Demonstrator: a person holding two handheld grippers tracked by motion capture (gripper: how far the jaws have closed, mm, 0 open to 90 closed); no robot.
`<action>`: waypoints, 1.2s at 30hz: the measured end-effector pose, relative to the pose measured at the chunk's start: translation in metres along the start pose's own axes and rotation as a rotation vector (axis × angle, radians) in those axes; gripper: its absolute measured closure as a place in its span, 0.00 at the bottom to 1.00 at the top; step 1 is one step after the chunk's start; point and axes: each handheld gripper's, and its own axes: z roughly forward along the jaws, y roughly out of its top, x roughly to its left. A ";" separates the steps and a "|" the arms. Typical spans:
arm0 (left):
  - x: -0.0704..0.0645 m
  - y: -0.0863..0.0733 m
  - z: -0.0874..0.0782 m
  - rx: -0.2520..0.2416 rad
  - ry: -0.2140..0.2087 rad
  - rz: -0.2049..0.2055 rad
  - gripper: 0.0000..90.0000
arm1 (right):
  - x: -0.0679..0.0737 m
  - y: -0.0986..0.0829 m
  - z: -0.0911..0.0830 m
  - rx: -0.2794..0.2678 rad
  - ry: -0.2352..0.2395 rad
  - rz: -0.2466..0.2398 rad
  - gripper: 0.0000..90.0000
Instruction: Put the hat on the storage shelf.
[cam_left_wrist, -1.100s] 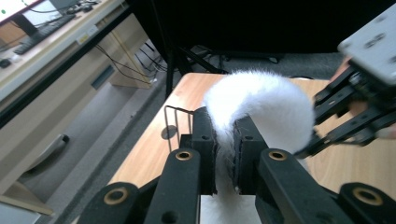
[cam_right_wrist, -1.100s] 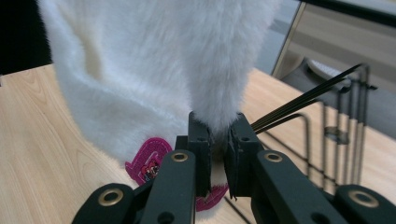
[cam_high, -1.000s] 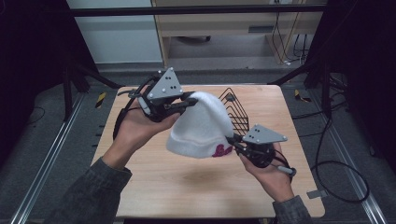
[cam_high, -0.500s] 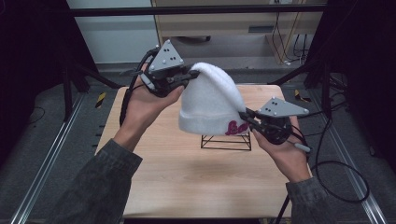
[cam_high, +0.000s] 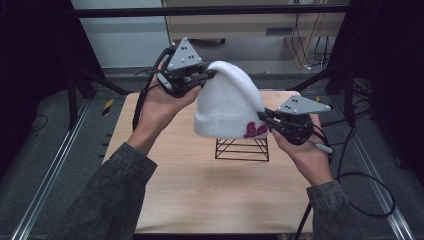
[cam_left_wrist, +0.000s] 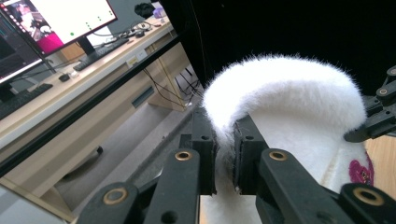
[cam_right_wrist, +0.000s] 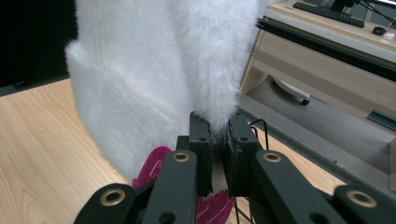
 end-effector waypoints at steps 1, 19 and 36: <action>0.001 0.000 0.001 -0.003 0.001 -0.006 0.91 | -0.001 0.001 0.000 -0.002 0.000 -0.004 0.92; 0.007 0.000 0.035 -0.027 0.047 -0.077 0.91 | -0.029 0.005 0.022 0.009 -0.075 0.007 0.92; 0.002 -0.010 0.063 0.012 0.029 -0.076 0.90 | -0.052 -0.018 0.043 0.052 -0.097 0.042 0.92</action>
